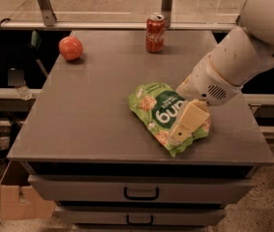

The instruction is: Move green rice chip bag near coke can

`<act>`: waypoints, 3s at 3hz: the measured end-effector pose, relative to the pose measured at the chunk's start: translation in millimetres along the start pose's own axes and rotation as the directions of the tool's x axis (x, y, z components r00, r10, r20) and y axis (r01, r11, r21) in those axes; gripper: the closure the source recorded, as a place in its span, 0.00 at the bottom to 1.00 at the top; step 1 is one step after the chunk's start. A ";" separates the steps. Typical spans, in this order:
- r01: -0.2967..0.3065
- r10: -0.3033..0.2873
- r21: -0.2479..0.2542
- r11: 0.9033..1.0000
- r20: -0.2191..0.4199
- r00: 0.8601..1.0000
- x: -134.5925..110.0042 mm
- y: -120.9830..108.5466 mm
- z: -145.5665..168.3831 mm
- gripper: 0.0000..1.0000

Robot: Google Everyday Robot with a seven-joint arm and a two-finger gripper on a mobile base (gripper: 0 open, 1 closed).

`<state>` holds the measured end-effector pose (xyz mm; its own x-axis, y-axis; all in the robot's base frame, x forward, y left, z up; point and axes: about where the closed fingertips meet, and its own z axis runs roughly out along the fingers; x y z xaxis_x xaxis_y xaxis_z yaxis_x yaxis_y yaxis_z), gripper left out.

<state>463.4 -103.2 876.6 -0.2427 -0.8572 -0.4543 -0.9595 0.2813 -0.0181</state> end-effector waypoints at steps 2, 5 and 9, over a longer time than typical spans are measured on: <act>-0.034 0.035 -0.047 0.998 0.032 0.999 4.4 -3.4 23.6 0.65; -0.069 0.064 0.053 0.996 0.086 0.994 8.6 -32.0 -20.9 1.00; -0.105 0.054 0.276 0.956 0.186 0.981 5.2 -82.2 -117.2 1.00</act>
Offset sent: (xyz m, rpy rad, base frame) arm 0.0314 -0.0150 -0.0233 0.1052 0.0330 -0.0690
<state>524.2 -181.4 980.0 -0.2635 -0.7455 -0.6121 -0.8519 0.4776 -0.2150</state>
